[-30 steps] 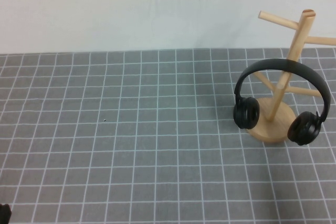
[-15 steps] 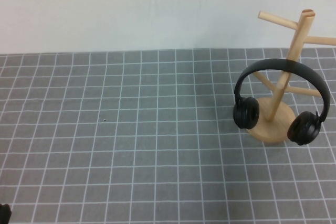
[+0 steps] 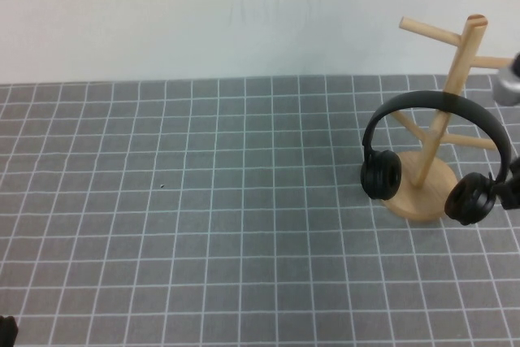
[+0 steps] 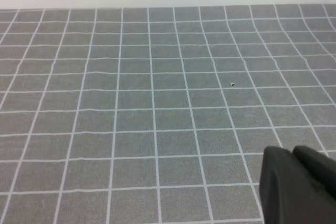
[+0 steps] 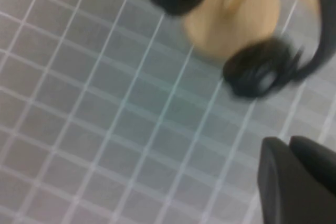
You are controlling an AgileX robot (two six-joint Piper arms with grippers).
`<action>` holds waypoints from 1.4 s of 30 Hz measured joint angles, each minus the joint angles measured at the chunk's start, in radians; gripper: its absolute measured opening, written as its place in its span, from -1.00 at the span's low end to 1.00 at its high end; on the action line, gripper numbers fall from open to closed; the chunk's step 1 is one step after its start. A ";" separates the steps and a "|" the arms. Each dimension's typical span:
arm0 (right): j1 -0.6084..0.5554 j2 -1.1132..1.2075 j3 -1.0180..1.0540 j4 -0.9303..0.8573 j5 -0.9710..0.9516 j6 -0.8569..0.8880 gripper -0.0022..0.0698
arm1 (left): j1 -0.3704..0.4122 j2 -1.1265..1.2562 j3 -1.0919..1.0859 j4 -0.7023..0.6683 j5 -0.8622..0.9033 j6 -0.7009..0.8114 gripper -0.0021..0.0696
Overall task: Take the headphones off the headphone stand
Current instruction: Pick up the headphones from the headphone stand
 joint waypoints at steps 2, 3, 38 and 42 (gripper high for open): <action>0.036 0.008 -0.013 -0.065 -0.022 0.000 -0.86 | 0.000 0.000 0.000 0.000 0.000 0.000 -0.96; 0.049 0.017 -0.017 -0.095 -0.037 0.000 -0.77 | 0.000 0.000 0.000 0.000 0.000 0.000 -0.96; 0.060 0.361 -0.019 -0.636 -0.330 0.274 0.48 | 0.000 0.000 0.000 0.000 0.000 0.000 -0.96; 0.056 0.391 -0.021 -0.720 -0.334 0.336 0.48 | 0.000 0.000 0.000 0.000 0.000 0.000 -0.96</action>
